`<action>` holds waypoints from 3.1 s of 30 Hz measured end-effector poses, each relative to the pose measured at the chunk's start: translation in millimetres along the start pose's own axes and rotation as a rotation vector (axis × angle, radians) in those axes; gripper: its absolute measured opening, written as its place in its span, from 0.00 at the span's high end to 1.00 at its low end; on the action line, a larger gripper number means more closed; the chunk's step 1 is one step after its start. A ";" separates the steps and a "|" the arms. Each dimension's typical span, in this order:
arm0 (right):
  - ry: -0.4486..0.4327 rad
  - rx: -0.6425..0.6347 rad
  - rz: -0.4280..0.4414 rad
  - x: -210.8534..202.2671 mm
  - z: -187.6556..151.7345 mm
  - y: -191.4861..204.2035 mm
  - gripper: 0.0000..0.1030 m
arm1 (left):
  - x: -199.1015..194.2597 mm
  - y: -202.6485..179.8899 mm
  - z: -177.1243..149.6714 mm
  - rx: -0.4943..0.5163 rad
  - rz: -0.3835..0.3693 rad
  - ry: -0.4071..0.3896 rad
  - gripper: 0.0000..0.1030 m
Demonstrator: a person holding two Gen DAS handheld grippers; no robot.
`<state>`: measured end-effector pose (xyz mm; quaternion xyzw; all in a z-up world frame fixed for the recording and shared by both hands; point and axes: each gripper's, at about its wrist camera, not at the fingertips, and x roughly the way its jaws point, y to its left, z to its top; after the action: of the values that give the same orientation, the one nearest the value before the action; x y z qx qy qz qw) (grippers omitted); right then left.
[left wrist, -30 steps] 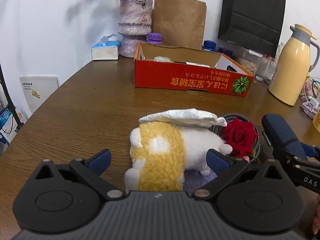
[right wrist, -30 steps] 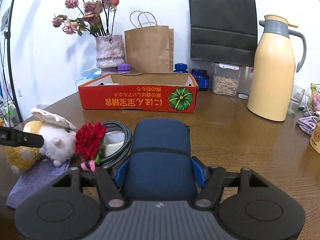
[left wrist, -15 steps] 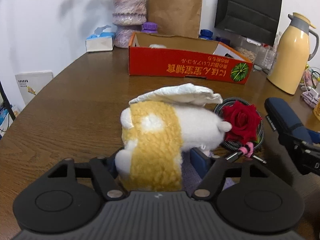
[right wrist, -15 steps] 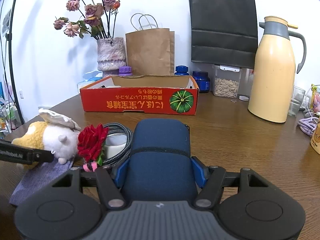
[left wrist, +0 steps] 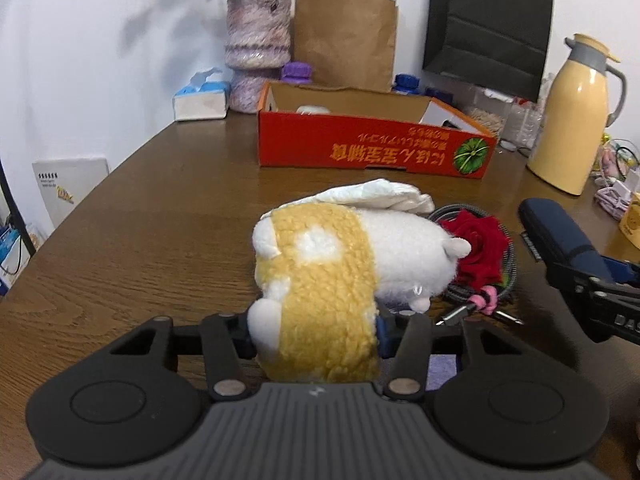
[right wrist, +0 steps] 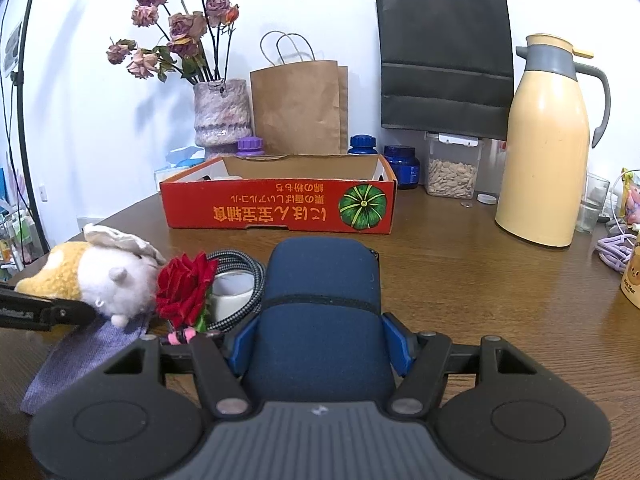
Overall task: Flip cup upright
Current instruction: 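Lift the plush toy with the left gripper while the right gripper carries the pouch toward the box, then lower the plush toy and blue pouch into the red box and open both grippers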
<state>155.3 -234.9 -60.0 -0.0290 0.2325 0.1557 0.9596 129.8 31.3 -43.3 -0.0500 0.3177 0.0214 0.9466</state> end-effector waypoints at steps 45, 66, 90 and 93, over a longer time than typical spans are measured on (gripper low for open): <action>-0.165 0.075 0.001 1.5 73.2 8.7 0.38 | -25.0 -17.1 87.3 -0.012 -0.070 -0.191 0.51; -0.215 0.104 0.009 50.7 130.6 10.8 0.38 | 23.3 -23.8 152.3 -0.055 -0.045 -0.221 0.51; -0.184 0.085 -0.004 149.0 184.5 7.9 0.38 | 111.2 -20.6 220.0 -0.071 -0.004 -0.208 0.51; -0.164 0.085 -0.007 165.8 189.5 5.4 0.38 | 127.2 -18.9 225.7 -0.080 0.002 -0.199 0.51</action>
<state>376.4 -158.2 33.3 0.0236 0.1597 0.1444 0.9763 367.9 38.0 60.5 -0.0851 0.2212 0.0399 0.9707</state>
